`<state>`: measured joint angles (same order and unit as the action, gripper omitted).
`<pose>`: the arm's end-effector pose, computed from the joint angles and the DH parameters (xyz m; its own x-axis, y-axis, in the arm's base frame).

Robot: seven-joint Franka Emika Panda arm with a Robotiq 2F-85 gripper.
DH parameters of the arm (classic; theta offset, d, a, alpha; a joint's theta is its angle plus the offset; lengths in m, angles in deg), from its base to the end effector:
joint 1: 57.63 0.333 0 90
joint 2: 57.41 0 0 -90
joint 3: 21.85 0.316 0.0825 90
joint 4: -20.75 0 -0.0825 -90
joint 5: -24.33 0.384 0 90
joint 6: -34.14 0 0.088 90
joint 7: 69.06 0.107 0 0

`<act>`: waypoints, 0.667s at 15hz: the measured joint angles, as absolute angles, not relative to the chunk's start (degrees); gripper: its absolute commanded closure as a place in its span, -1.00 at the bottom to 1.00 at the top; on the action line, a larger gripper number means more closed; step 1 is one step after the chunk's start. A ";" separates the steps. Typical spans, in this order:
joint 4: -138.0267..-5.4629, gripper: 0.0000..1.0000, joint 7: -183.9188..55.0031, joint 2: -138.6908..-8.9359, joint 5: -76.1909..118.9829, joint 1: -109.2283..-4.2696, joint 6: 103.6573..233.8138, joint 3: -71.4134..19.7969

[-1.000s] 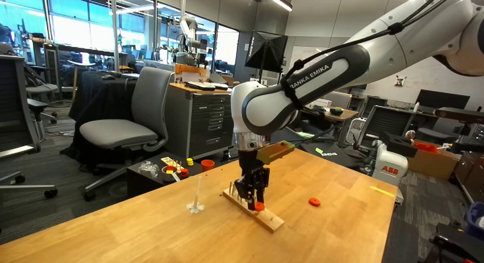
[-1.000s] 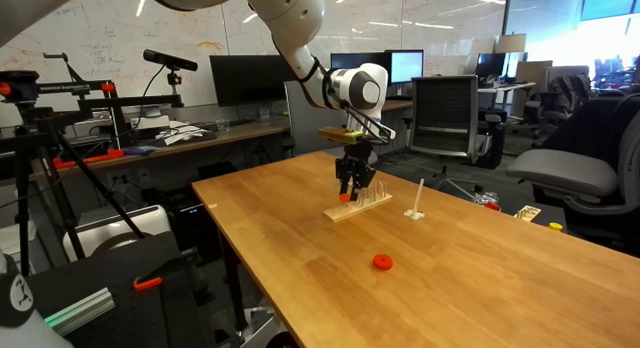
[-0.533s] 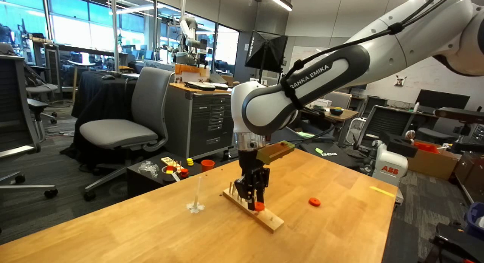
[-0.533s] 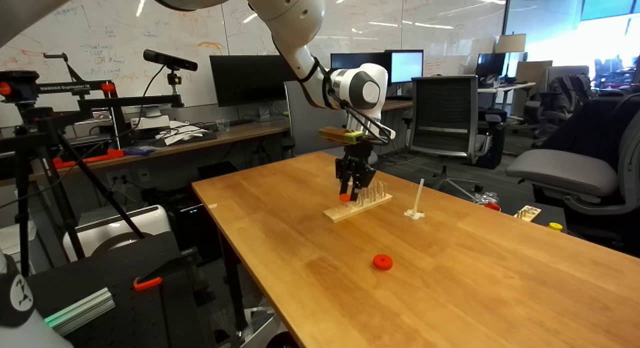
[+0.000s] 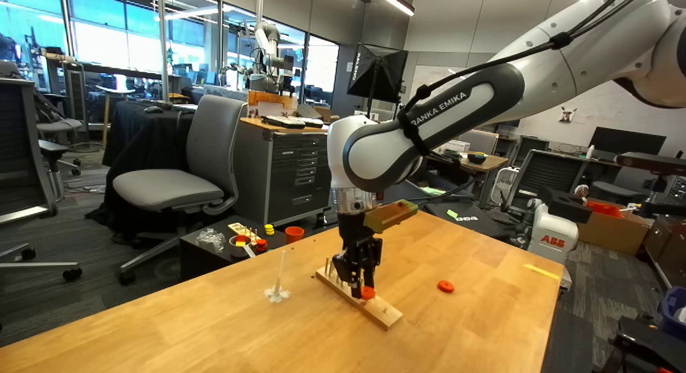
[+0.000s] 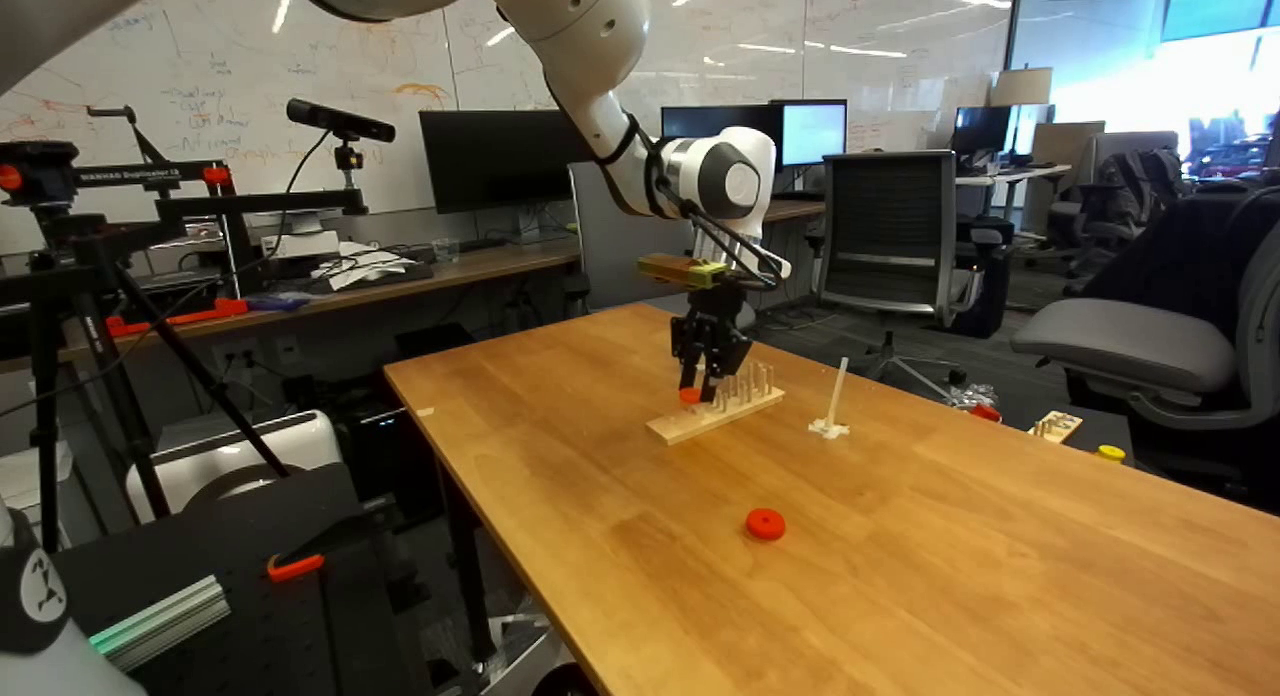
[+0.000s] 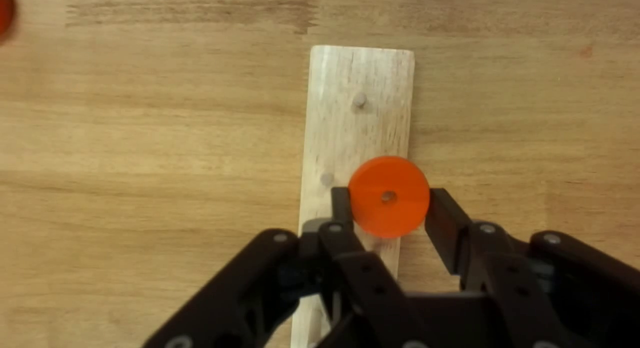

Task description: Put an orange disk on the wooden base

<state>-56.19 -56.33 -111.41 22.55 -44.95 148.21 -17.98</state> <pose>0.6756 0.1897 0.1357 0.9560 0.0562 -0.2880 0.0686 -0.9971 0.0331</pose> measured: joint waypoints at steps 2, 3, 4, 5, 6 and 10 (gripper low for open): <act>-56.21 0.65 -56.33 -111.41 22.55 -44.95 148.21 -17.99; -56.22 0.65 -56.33 -111.41 22.55 -44.95 148.21 -18.01; -56.23 0.65 -56.33 -111.41 22.55 -44.95 148.21 -18.03; -56.25 0.65 -56.33 -111.41 22.55 -44.95 148.21 -18.06; -56.28 0.65 -56.33 -111.44 22.55 -44.95 148.19 -18.13; -56.43 0.65 -56.33 -111.81 22.56 -44.95 148.02 -18.56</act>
<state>-56.43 -56.33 -111.81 22.56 -44.95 148.02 -18.56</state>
